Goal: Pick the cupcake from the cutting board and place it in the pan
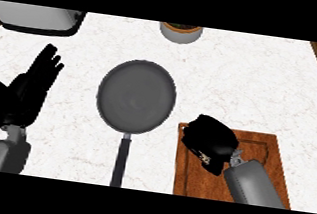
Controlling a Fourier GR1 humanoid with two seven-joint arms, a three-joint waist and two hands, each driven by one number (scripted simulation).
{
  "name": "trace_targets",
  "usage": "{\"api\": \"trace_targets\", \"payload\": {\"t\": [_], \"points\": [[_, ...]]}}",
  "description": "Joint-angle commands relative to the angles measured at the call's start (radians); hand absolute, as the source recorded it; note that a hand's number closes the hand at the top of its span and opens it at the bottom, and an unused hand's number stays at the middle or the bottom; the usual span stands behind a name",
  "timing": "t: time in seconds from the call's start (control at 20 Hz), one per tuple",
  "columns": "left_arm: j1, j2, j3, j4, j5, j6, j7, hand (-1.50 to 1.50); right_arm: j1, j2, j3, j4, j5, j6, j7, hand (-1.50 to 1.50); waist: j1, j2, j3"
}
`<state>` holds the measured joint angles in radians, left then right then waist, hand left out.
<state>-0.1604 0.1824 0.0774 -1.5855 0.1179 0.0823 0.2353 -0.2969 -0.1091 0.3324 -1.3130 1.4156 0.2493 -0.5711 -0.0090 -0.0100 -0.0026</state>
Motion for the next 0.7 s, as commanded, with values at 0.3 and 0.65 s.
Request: {"api": "trace_targets", "payload": {"t": [0.3,0.65], "points": [[-0.003,0.009,0.001,0.015,0.002,-0.011,0.009,0.0,-0.088,0.108,-0.018,-0.143,0.028,-0.098,0.64,1.5,0.025,-0.026,-0.001],[-0.033,-0.002,-0.03,0.022,0.0,-0.027,0.016,0.0,-0.221,0.109,0.092,-0.225,0.031,-0.092,1.06,1.5,0.085,-0.013,-0.002]]}}
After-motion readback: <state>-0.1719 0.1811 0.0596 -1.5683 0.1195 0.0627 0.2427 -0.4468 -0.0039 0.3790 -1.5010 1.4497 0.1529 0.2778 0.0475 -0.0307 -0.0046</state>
